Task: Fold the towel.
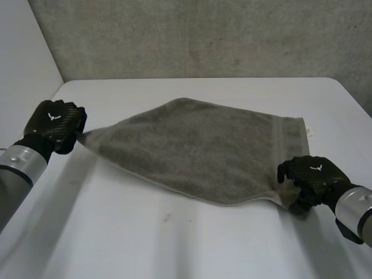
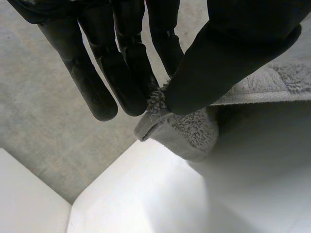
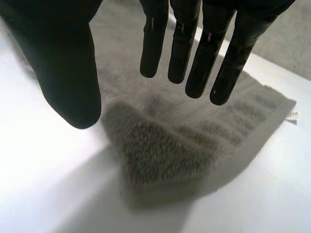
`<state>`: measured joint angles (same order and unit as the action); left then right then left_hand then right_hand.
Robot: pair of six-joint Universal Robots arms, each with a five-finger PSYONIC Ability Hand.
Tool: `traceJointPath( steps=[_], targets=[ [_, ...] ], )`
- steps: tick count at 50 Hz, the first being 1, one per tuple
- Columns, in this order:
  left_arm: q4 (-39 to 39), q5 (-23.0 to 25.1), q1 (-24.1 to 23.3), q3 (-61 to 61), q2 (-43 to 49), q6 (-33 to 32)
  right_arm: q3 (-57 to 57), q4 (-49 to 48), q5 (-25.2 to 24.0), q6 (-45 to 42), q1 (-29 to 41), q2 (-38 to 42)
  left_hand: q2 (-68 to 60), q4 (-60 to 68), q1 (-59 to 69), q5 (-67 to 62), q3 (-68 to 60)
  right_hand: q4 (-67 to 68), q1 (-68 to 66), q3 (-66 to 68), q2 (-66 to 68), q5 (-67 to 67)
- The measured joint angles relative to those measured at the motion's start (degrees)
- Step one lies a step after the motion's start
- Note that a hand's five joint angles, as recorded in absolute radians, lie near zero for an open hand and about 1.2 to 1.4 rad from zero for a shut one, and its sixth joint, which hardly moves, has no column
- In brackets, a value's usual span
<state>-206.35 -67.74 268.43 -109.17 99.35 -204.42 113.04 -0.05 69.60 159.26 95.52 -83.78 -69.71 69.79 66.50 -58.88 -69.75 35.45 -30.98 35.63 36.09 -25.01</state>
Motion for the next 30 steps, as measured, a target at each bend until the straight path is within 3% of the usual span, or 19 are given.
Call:
traceJointPath(
  steps=[13,24,27,30],
  targets=[
    [0.1,-1.8,1.0,0.8,-0.2,2.6,-3.0,-6.9,1.8,6.2,9.5,10.5,0.0,0.0,0.0,0.0,0.0,-3.2,2.4,-3.7,-3.3,2.8],
    [0.2,-1.8,0.4,0.6,-0.2,3.3,-2.8,-13.5,6.3,5.5,10.9,15.1,0.0,0.0,0.0,0.0,0.0,-0.9,1.4,-1.1,-1.6,0.6],
    [0.2,-1.8,0.3,0.5,-0.2,3.3,-2.5,-18.6,9.9,4.3,10.4,15.7,0.0,0.0,0.0,0.0,0.0,11.7,-9.7,11.6,11.2,-10.5],
    [0.2,-1.8,0.3,0.4,-0.2,3.3,-2.4,-19.8,11.5,3.5,10.1,15.4,0.0,0.0,0.0,0.0,0.0,14.6,-12.0,14.4,14.2,-13.1]
  ],
)
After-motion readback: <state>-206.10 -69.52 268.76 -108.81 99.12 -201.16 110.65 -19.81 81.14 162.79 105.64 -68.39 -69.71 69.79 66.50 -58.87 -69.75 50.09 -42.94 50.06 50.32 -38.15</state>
